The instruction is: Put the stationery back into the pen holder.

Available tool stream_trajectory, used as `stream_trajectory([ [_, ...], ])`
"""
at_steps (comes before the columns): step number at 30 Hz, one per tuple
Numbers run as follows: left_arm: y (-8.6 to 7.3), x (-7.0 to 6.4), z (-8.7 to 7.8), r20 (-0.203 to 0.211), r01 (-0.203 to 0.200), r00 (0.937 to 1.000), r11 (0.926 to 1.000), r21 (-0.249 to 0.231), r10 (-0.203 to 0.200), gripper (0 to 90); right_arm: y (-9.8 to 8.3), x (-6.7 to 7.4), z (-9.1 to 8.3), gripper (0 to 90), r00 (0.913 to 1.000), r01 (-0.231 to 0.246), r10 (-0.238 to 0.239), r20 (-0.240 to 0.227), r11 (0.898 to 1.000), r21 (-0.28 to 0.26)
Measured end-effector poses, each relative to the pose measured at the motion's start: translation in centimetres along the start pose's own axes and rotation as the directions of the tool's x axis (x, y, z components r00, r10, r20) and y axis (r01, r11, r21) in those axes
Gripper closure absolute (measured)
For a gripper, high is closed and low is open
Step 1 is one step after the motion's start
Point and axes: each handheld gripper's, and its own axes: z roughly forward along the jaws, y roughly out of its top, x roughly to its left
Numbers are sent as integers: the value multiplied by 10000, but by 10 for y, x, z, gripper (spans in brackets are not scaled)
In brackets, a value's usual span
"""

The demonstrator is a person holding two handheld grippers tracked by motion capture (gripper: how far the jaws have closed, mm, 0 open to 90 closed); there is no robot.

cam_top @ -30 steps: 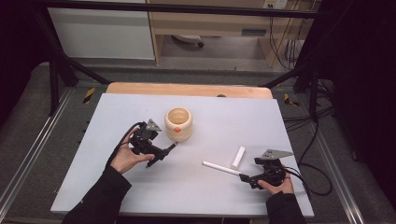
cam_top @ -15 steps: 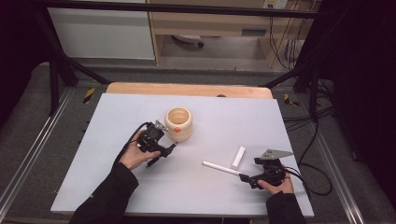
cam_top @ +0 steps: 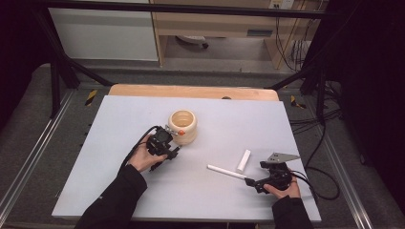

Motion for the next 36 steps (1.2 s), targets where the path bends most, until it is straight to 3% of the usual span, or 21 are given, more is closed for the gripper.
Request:
stream_trajectory([
  [4, 0, 0, 4, 30, -119, 9999, 9997, 209, 119, 648, -1, 1, 0, 7, 10000, -7, 7, 4, 10000, -2],
  [15, 3, 1, 4, 51, -65, 10000, 9993, 374, 64, 774, 0, 1, 0, 7, 10000, -10, 10, -16, 10000, 18],
  [29, 4, -1, 4, -90, -114, 9999, 9992, 389, 118, 795, 0, 1, 0, 7, 10000, -10, 10, -13, 10000, 25],
  [36, 3, -1, 3, 32, -23, 10000, 9989, 474, 22, 797, 0, 1, 0, 7, 10000, -21, 21, -34, 10000, 12],
])
